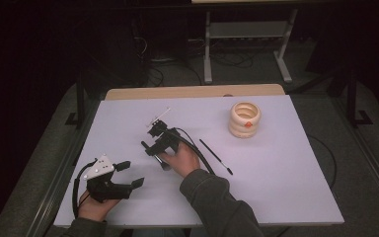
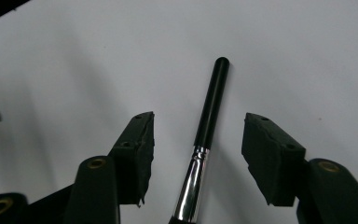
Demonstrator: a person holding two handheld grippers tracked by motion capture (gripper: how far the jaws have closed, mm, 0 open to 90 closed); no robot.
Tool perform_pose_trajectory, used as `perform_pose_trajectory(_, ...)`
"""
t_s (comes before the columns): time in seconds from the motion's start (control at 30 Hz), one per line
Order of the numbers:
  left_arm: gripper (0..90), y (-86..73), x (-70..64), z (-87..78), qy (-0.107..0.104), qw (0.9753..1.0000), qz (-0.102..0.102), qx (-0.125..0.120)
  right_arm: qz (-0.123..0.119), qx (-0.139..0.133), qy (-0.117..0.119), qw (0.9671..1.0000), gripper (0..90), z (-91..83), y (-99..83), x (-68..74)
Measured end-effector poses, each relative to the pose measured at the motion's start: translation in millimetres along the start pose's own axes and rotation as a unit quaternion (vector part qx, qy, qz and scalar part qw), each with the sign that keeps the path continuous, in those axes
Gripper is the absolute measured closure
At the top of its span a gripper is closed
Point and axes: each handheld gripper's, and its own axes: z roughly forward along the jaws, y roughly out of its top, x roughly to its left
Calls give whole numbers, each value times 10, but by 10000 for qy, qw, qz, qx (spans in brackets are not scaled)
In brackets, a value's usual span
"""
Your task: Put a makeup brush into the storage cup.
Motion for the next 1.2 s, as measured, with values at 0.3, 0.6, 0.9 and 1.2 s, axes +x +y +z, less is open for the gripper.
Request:
perform_pose_trajectory(0.3,206,4,-1,-1,12,10000,11,9,115,196,-114,9997,548,242,-15,-28)
perform_pose_trajectory(0.6,208,2,23,-11,37,10000,9,-24,-30,323,-444,9985,648,340,-10,17)
perform_pose_trajectory(0.9,209,8,9,-18,49,10000,-18,-15,-248,393,-880,9950,757,378,-6,146)
perform_pose_trajectory(1.2,212,11,12,-33,80,10000,-10,-1,-123,363,-616,9974,786,362,-11,69)
